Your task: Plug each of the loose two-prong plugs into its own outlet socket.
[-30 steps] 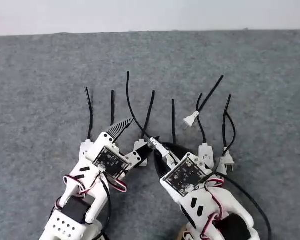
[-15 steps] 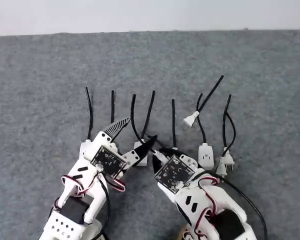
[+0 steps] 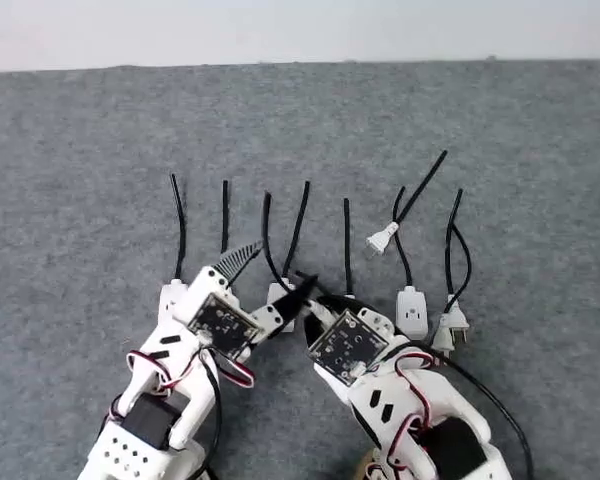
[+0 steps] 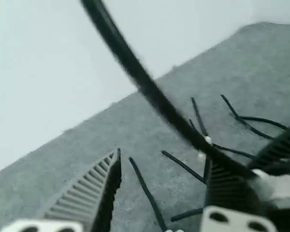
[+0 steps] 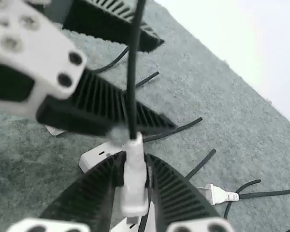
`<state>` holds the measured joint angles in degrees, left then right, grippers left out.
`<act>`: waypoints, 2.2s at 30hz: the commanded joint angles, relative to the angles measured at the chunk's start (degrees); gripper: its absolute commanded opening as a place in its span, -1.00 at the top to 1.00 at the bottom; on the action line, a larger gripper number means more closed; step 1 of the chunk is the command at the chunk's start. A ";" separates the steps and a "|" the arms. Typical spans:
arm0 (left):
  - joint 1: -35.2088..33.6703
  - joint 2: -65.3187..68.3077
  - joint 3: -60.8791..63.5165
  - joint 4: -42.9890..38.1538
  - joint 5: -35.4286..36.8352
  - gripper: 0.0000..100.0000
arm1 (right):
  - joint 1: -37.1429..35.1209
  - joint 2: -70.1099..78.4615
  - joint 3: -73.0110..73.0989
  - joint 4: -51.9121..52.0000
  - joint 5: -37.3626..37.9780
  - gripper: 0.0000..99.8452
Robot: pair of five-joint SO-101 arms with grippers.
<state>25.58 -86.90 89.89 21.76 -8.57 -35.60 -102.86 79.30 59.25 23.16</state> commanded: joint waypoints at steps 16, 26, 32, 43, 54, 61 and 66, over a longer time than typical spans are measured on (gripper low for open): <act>-3.34 -0.70 -3.30 -2.46 -0.09 0.46 | -0.13 -0.66 0.00 -2.15 0.70 0.98; -3.60 -0.35 2.51 -10.29 -0.26 0.46 | 4.88 -0.57 -7.91 -2.68 0.44 0.98; -3.43 -0.35 3.03 -10.37 -0.09 0.46 | 4.97 0.04 -16.44 -3.12 0.35 0.98; 1.93 -0.35 4.88 -10.29 -0.44 0.46 | 4.00 0.31 -16.88 -10.86 0.35 0.98; 1.67 -0.53 4.09 -10.46 -0.44 0.46 | -10.86 13.67 -18.55 -10.77 0.44 0.98; 1.58 -0.44 2.59 -10.11 -0.44 0.46 | -10.95 13.32 -17.23 -10.42 0.44 0.98; -0.44 -0.44 1.89 -10.11 -0.44 0.46 | -10.86 13.32 -17.14 -7.87 0.44 0.98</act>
<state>26.81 -86.90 95.34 12.97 -8.57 -46.07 -89.85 64.44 50.37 23.16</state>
